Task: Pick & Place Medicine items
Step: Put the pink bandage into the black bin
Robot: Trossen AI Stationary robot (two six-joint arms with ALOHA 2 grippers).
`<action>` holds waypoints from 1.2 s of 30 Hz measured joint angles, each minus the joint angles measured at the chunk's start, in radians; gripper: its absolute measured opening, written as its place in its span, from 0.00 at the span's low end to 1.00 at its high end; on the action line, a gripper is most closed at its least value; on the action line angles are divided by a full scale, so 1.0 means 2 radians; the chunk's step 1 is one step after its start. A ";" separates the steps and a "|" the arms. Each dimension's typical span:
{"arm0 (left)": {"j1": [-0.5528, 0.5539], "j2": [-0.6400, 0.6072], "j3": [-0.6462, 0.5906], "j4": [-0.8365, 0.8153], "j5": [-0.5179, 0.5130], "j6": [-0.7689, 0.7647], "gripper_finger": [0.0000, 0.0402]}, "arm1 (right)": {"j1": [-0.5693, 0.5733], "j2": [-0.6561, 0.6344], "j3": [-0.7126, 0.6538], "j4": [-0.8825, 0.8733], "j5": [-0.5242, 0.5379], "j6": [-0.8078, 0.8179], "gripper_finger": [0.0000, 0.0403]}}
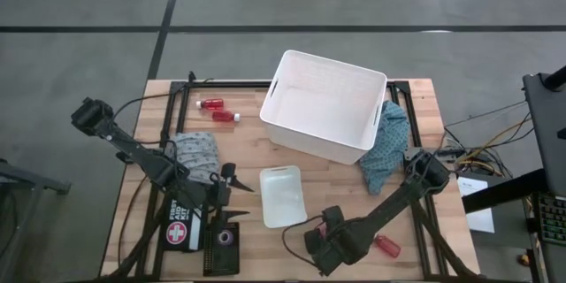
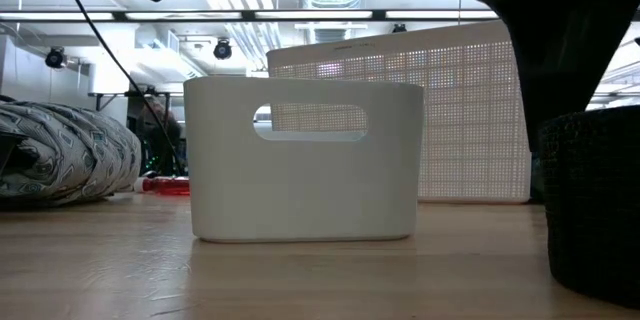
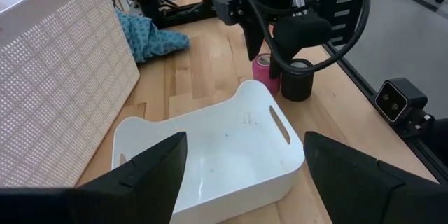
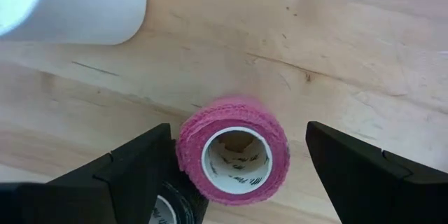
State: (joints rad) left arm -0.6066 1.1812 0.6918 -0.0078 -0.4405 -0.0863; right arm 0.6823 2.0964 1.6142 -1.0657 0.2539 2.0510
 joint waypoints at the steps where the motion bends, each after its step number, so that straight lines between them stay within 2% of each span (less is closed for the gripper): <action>1: 0.000 0.000 0.000 0.000 0.000 0.000 0.73 | 0.000 0.000 0.000 0.000 0.000 0.000 0.81; 14: 0.000 0.000 0.000 0.000 0.000 0.000 0.73 | 0.000 0.000 -0.004 0.001 -0.008 0.008 0.80; 26: 0.000 0.000 0.000 0.000 0.000 0.000 0.73 | 0.000 0.000 -0.007 0.000 -0.007 0.007 0.59; 36: 0.000 0.000 0.000 0.000 0.000 0.000 0.73 | 0.000 0.000 -0.007 0.000 -0.004 0.003 0.58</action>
State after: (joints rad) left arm -0.6065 1.1816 0.6922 -0.0086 -0.4404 -0.0864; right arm 0.6815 2.0964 1.5993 -1.0657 0.2455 2.0579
